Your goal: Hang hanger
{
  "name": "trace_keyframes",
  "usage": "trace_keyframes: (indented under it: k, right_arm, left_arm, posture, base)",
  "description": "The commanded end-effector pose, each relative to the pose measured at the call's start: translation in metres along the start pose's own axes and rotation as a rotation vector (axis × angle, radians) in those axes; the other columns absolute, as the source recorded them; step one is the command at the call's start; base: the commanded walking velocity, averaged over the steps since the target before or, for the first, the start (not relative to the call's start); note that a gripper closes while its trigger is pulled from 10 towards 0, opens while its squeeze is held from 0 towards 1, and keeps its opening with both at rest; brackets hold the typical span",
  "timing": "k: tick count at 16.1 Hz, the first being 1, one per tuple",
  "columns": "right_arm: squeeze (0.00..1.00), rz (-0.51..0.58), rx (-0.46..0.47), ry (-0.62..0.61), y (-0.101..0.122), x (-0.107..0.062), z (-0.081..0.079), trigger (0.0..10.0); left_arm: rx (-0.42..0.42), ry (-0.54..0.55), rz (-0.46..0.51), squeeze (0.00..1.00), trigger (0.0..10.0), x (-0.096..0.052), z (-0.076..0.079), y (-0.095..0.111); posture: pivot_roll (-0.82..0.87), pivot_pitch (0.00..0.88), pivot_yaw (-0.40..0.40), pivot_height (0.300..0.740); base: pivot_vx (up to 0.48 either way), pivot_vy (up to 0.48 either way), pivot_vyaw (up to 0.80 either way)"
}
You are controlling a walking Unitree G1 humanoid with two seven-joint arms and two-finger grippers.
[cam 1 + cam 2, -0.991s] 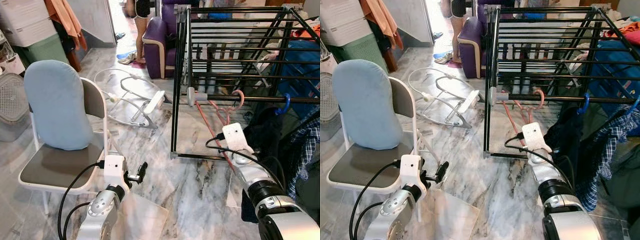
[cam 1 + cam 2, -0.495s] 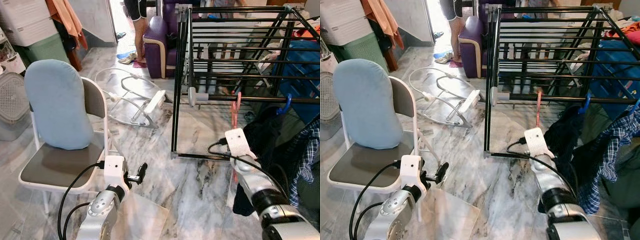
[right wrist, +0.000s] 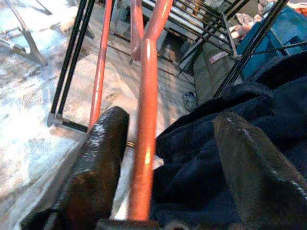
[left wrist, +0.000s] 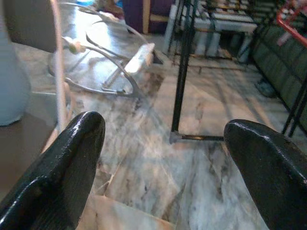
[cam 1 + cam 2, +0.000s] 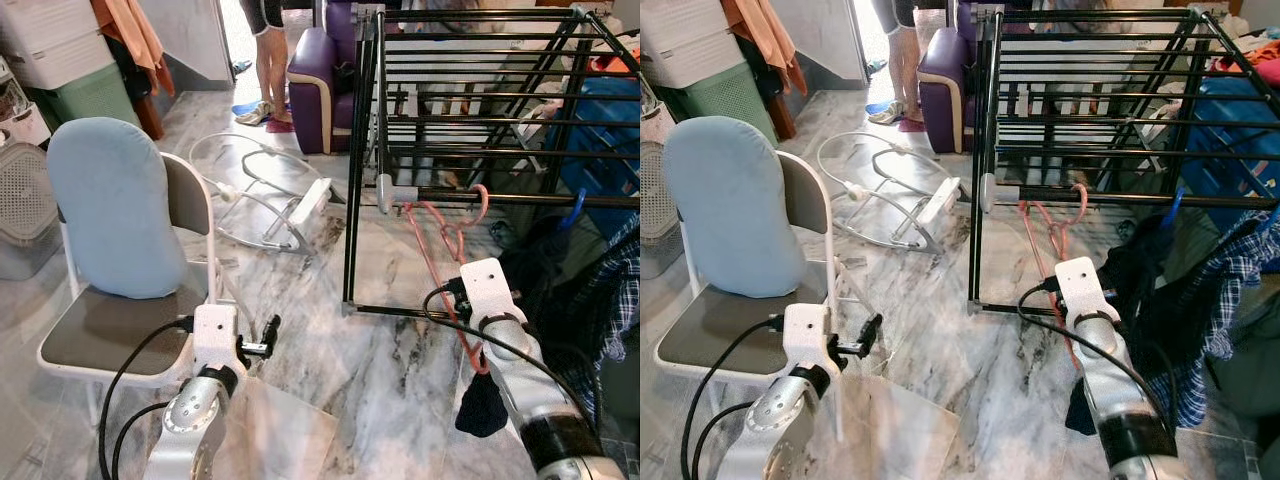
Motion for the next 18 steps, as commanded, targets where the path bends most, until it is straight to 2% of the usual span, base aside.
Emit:
trace_keyframes:
  k: [1,4,8,11,14,16,18]
  right_arm:
    - [1.00,0.000,0.024,-0.010,-0.001,-0.004,0.003,10.0]
    - [1.00,0.060,0.052,-0.005,0.005,-0.016,0.007,10.0]
    - [1.00,0.199,0.169,0.010,0.033,-0.026,0.011,10.0]
    - [1.00,0.216,0.150,0.036,0.038,-0.030,0.010,10.0]
    - [1.00,0.225,0.122,0.072,0.041,-0.030,0.010,10.0]
    - [1.00,0.256,0.080,0.116,0.055,-0.026,0.007,10.0]
    - [1.00,0.269,0.083,0.132,0.063,-0.023,0.008,10.0]
  left_arm:
    - [0.002,0.008,0.038,0.00,10.0,-0.002,-0.004,0.009]
    - [0.005,0.039,0.032,0.00,10.0,-0.004,-0.010,0.008]
    - [0.054,0.054,0.049,0.00,10.0,-0.010,-0.014,0.012]
    - [0.071,0.057,0.054,0.00,10.0,-0.016,-0.018,0.017]
    - [0.089,0.049,0.056,0.00,10.0,-0.015,-0.020,0.021]
    - [0.108,0.012,0.045,0.00,10.0,-0.012,-0.018,0.022]
    - [0.143,-0.020,0.038,0.00,10.0,-0.013,-0.018,0.023]
  posture:
    - [-0.12,0.000,0.058,0.740]
    - [-0.12,0.000,0.060,0.740]
    - [-0.11,0.000,0.064,0.740]
    - [-0.11,0.000,0.064,0.740]
    - [-0.11,0.000,0.067,0.740]
    - [-0.11,0.000,0.074,0.740]
    - [-0.11,0.000,0.077,0.740]
  base:
    - [0.000,0.000,0.00]
    - [0.000,0.000,0.00]
    - [0.000,0.000,0.00]
    - [0.000,0.000,0.00]
    - [0.000,0.000,0.00]
    - [-0.285,0.000,0.00]
    - [-0.298,0.000,0.00]
Point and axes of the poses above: a point about 5 cm out from each wrist's last joint towards the gripper, its own x axis pointing out of the wrist towards the gripper, its own y axis along the axis of the wrist's last joint, z = x × y, the point moved 6 cm from there along x, pointing out of the wrist towards the gripper
